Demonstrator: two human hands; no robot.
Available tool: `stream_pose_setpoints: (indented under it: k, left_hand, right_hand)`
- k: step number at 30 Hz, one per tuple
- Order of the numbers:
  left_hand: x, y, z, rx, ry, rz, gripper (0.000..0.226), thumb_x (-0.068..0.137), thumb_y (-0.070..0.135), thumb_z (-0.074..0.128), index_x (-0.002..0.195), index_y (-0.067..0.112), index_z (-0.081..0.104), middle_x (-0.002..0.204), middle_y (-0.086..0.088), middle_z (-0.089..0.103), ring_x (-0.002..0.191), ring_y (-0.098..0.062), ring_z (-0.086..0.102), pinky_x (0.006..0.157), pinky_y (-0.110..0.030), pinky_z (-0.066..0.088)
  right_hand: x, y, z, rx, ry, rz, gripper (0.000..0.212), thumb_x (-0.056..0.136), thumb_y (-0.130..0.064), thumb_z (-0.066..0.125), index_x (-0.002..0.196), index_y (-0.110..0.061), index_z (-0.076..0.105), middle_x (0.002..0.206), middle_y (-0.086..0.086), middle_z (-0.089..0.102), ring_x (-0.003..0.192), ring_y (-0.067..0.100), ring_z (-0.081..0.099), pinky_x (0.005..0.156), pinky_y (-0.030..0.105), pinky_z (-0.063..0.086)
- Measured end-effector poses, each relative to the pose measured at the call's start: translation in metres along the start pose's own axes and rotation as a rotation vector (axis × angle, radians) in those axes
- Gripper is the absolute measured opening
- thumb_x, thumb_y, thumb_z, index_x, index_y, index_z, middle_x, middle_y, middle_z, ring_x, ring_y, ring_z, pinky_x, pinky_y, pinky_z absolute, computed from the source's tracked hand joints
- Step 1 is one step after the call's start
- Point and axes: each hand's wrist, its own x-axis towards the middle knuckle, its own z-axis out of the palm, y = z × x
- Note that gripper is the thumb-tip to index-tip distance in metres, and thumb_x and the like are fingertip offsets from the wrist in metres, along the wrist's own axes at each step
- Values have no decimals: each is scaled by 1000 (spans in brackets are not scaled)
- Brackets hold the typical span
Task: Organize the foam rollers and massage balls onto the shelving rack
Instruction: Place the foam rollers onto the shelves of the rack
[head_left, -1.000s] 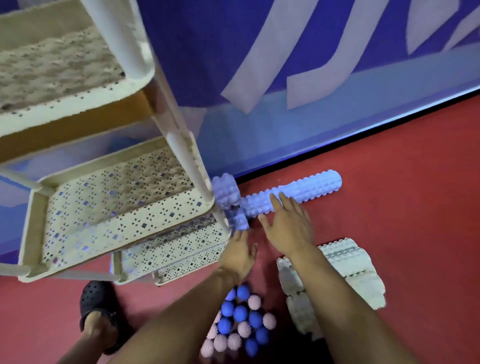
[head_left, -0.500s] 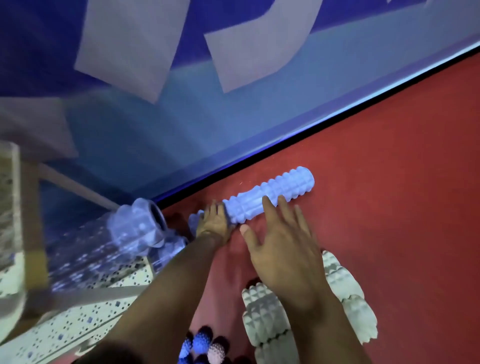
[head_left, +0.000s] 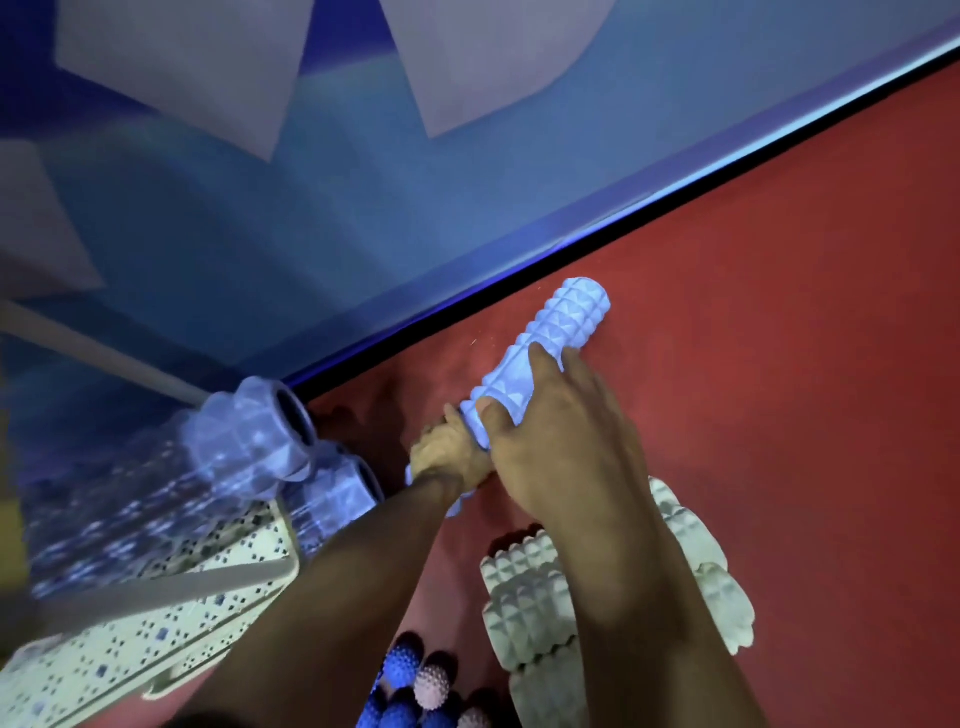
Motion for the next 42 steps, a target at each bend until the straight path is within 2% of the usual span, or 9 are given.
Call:
stream_pose_setpoints:
  k: [5, 9, 13, 18, 22, 25, 30, 36, 42]
  left_hand:
    - [-84, 39, -71, -77, -61, 71, 104, 43, 74, 56, 130, 16, 49, 125, -2, 64, 105, -34, 67, 85, -56, 57]
    - [-148, 38, -111, 48, -71, 203, 75, 51, 68, 68, 112, 30, 50, 100, 6, 71, 83, -21, 71, 68, -41, 60]
    - [-221, 36, -157, 255, 58, 385, 87, 65, 64, 72, 131, 15, 42, 118, -1, 62, 111, -26, 58, 87, -35, 45]
    - [-311, 11, -212, 377, 118, 492, 92, 63, 64, 71, 133, 13, 39, 122, -5, 57, 112, -27, 53, 94, -37, 43]
    - [-384, -39, -252, 421, 161, 524, 94, 58, 64, 72, 133, 17, 40, 127, -3, 55, 116, -27, 54, 97, -35, 45]
    - [-435, -91, -273, 456, 179, 514, 100, 59, 66, 71, 139, 17, 36, 129, -5, 54, 116, -27, 53, 96, -34, 44]
    - [-500, -179, -301, 520, 225, 487, 99, 62, 72, 68, 138, 15, 39, 128, -4, 55, 117, -25, 52, 101, -36, 41]
    - [-548, -253, -318, 503, 317, 466, 98, 59, 76, 63, 134, 17, 42, 125, -1, 57, 114, -24, 55, 99, -37, 44]
    - [-555, -284, -321, 458, 344, 307, 119, 61, 77, 65, 155, 21, 20, 157, -4, 29, 144, -27, 30, 120, -47, 19]
  right_hand:
    - [-6, -3, -19, 42, -21, -16, 72, 93, -53, 54, 154, -25, 28, 163, 0, 22, 147, 29, 27, 116, 46, 29]
    - [-18, 3, -51, 18, 64, -110, 72, 95, -49, 56, 154, -16, 32, 162, 11, 27, 150, 26, 24, 122, 41, 19]
    - [-62, 5, -73, -68, 82, -213, 69, 95, -51, 56, 153, -18, 37, 162, 8, 31, 151, 24, 22, 123, 38, 13]
    - [-136, -21, -77, -276, -109, -388, 72, 91, -66, 50, 151, -27, 38, 158, -2, 37, 148, 23, 29, 121, 46, 20]
    - [-199, -35, -87, -512, -304, -500, 70, 80, -74, 59, 135, -31, 51, 134, -1, 60, 127, 27, 53, 105, 45, 40]
    - [-240, -41, -84, -691, -323, -585, 77, 68, -80, 63, 131, -37, 48, 128, -7, 59, 124, 23, 54, 107, 49, 32]
    - [-299, -68, -76, -664, -425, -712, 72, 59, -78, 72, 116, -42, 48, 81, -15, 64, 61, 5, 59, 78, 30, 52]
    - [-332, -93, -42, -611, -378, -799, 104, 40, -89, 72, 132, -53, 39, 103, -18, 64, 87, 9, 69, 84, 33, 56]
    - [-349, -107, -24, -654, -230, -867, 87, 53, -88, 62, 124, -38, 50, 114, -13, 59, 103, 16, 62, 85, 34, 50]
